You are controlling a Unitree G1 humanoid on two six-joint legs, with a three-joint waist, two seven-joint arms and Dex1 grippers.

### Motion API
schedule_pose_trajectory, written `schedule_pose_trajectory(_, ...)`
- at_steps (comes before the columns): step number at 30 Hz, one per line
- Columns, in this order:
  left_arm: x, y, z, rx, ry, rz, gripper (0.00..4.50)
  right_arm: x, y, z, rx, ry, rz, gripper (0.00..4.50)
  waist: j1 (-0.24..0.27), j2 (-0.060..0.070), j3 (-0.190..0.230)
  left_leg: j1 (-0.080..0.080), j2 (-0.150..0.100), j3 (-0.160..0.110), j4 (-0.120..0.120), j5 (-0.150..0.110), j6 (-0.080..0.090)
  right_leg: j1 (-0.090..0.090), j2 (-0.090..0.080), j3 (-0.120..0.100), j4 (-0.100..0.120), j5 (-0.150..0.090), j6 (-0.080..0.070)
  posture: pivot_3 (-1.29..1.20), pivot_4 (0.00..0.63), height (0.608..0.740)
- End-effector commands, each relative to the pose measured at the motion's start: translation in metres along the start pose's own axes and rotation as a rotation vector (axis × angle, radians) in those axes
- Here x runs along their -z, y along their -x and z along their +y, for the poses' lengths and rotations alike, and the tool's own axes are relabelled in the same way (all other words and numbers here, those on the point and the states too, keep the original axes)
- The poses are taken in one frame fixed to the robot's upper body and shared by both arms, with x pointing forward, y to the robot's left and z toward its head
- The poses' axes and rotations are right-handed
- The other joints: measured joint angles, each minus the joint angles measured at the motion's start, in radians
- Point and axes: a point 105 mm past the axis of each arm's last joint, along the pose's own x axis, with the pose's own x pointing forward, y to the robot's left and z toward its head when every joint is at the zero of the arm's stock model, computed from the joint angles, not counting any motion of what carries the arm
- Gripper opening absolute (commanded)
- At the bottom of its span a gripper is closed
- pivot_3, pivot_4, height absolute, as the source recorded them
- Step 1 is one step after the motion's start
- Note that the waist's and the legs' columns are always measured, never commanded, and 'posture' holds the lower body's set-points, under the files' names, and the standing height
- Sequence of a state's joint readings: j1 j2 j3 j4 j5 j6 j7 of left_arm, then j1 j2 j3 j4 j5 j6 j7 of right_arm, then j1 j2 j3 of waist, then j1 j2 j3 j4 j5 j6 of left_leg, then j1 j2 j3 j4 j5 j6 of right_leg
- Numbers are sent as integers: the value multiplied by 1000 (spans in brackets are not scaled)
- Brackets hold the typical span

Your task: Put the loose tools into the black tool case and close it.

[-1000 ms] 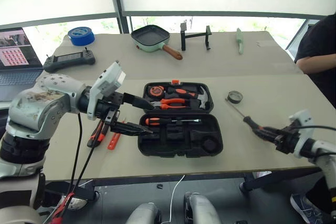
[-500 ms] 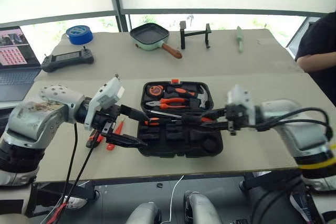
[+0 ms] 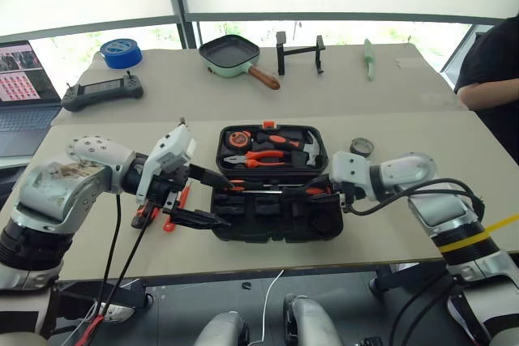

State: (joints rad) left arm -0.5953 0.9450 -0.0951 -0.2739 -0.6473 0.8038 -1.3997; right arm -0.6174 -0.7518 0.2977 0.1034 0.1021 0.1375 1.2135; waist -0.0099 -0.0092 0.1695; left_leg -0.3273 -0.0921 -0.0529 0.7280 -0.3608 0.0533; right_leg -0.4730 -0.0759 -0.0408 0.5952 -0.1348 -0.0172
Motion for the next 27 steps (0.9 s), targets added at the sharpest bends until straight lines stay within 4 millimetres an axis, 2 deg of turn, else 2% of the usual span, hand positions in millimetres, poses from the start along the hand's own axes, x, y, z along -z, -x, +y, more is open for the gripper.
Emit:
schedule_pose_trajectory(1,-13,6,0,-25,-74,-11,4500,-6,11,-7,23,55,-12,1033,0,0,0,0,0,0,0,0,0,0,0,0,0,0,0,0,150,740)
schedule_pose_trajectory(3,-14,6,2,-29,-78,-14,4500,-12,9,-11,43,51,-37,2040,0,0,0,0,0,0,0,0,0,0,0,0,0,0,0,0,150,740)
schedule_pose_trajectory(7,-15,5,4,-29,-85,-15,4500,-36,8,-21,86,20,-133,3295,-2,0,0,0,0,0,0,0,0,0,0,0,0,0,0,0,150,740)
schedule_pose_trajectory(10,-16,5,4,-29,-90,-14,4500,-46,5,-22,85,-15,-179,3295,-2,0,0,0,0,0,0,0,0,0,0,0,0,0,0,0,150,740)
schedule_pose_trajectory(13,-16,5,5,-30,-93,-15,4500,-45,0,-20,79,-43,-190,2484,-2,0,0,0,0,-1,0,0,0,0,0,0,0,0,0,0,150,740)
schedule_pose_trajectory(14,-16,5,5,-31,-94,-15,4500,-44,-2,-18,73,-47,-189,2046,-1,0,0,0,0,0,0,0,0,0,0,0,0,0,0,0,150,740)
schedule_pose_trajectory(20,-17,6,8,-40,-98,-14,4500,-34,-26,-9,54,-70,-156,104,-3,0,0,-1,0,0,0,0,0,0,0,0,0,0,0,0,150,740)
schedule_pose_trajectory(22,-17,6,9,-45,-98,-14,4500,-26,-35,-3,42,-50,-103,23,-3,0,0,-1,0,0,0,0,0,-1,0,0,0,0,0,0,150,740)
schedule_pose_trajectory(25,-18,7,11,-55,-99,-16,4500,-16,-47,19,-41,-39,-51,23,-2,0,0,-1,0,0,0,0,0,-1,0,0,0,0,0,0,150,740)
schedule_pose_trajectory(27,-18,8,12,-62,-98,-16,4500,-9,-51,19,-11,-30,-12,23,-3,0,0,-1,0,0,0,0,0,-1,1,0,0,0,0,0,150,740)
